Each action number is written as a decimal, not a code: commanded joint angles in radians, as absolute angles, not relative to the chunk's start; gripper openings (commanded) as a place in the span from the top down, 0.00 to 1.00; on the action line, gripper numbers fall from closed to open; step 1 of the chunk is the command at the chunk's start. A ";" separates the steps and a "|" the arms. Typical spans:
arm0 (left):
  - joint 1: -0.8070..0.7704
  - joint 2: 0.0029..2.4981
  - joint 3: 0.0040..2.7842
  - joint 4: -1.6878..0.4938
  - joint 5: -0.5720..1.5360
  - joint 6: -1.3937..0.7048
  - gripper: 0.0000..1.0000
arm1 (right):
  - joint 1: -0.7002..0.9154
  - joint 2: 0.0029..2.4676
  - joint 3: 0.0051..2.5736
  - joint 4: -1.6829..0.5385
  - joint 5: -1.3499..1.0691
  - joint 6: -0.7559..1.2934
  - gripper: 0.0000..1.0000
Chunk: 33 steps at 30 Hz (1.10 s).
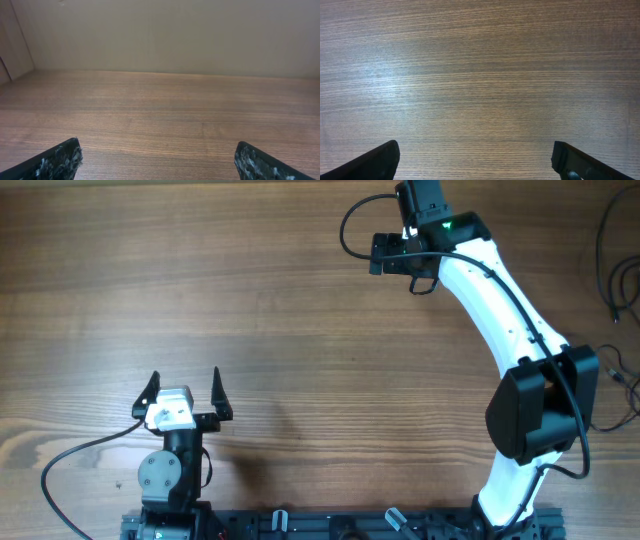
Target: Untangle cables
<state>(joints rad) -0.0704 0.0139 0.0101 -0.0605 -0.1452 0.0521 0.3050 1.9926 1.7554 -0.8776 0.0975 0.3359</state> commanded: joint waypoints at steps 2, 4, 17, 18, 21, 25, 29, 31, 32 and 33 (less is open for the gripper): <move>-0.065 0.003 0.006 -0.064 -0.156 0.071 0.00 | 0.307 1.999 1.752 -0.873 0.092 0.343 0.00; -0.065 0.003 0.006 -0.065 -0.150 0.071 0.00 | 0.307 1.999 1.752 -0.873 0.092 0.343 0.00; -0.065 0.003 0.006 -0.061 -0.144 0.071 0.00 | 0.307 1.999 1.752 -0.873 0.092 0.343 0.00; -0.065 0.003 0.006 -0.061 -0.144 0.071 0.00 | 0.307 1.999 1.752 -0.873 0.092 0.342 0.01; -0.065 0.003 0.006 -0.061 -0.144 0.072 0.00 | 0.307 1.999 1.752 -0.873 0.092 0.342 0.00; -0.065 0.003 0.006 -0.061 -0.144 0.071 0.00 | 0.307 1.999 1.752 -0.873 0.092 0.343 0.00; -0.065 0.003 0.006 -0.061 -0.144 0.071 0.00 | 0.307 1.999 1.752 -0.873 0.092 0.343 0.00; -0.065 0.003 0.006 -0.061 -0.144 0.072 0.00 | 0.307 1.999 1.752 -0.873 0.092 0.343 0.00; -0.065 0.003 0.006 -0.061 -0.144 0.072 0.00 | 0.307 1.999 1.752 -0.873 0.092 0.343 0.00; -0.065 0.003 0.006 -0.061 -0.144 0.072 0.00 | 0.307 1.999 1.752 -0.873 0.092 0.343 0.00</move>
